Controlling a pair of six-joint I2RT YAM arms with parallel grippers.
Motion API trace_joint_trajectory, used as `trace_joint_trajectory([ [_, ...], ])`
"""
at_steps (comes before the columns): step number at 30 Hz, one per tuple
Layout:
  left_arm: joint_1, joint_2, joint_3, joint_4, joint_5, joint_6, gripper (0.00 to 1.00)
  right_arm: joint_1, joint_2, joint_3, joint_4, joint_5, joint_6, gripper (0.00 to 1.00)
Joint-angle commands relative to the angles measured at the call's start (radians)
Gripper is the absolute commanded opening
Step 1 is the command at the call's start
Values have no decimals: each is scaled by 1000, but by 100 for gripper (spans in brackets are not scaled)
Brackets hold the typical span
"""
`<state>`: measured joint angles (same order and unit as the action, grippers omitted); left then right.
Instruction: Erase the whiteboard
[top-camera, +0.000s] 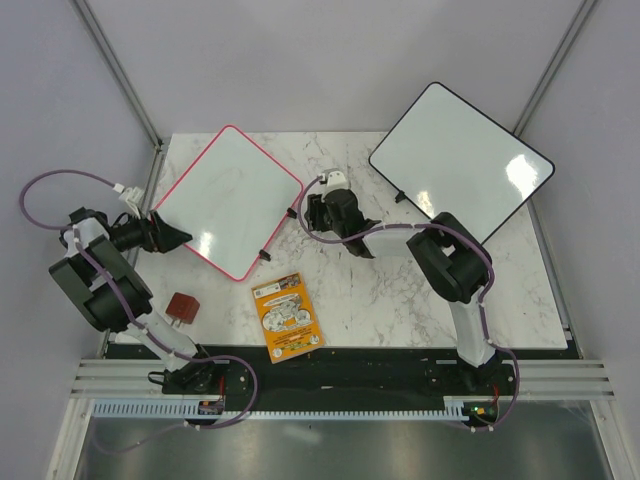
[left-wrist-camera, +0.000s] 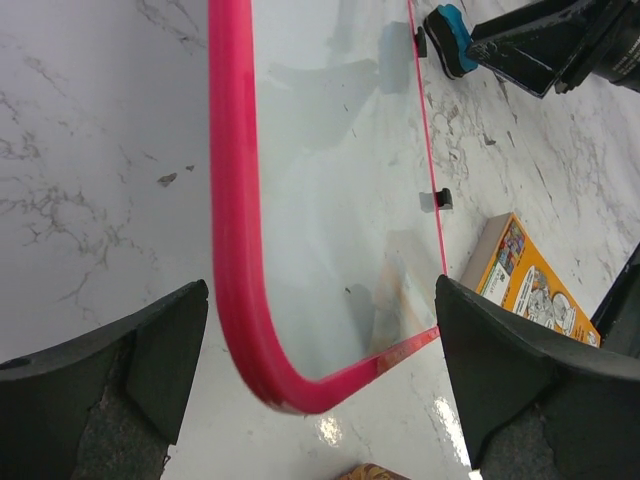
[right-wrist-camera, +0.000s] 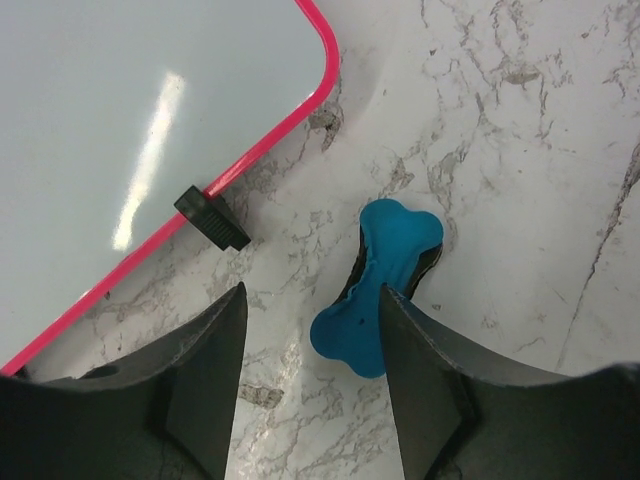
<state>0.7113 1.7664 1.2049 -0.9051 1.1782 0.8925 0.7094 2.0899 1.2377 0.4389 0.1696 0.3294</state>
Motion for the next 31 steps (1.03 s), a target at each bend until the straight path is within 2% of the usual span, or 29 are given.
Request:
trace_joint_trajectory([
  [1,56,-56,28,48,-11,-44,99,-4,-63,-62,104,-16,0,63],
  [8,163,-174,18,48,-74,-49,100,-2,-140,-130,149,25,-29,76],
  [11,200,-228,22,48,-107,-96,99,-2,-180,-158,146,44,-44,84],
  [16,232,-412,33,75,-126,-208,99,-2,-313,-213,109,131,-66,97],
  [22,231,-629,53,94,-37,-294,100,-8,-511,-280,-18,260,-92,98],
  [27,208,-679,99,98,121,-423,99,-57,-735,-380,-109,341,-109,98],
  [31,49,-650,110,135,140,-517,100,-189,-891,-448,-202,321,-82,98],
])
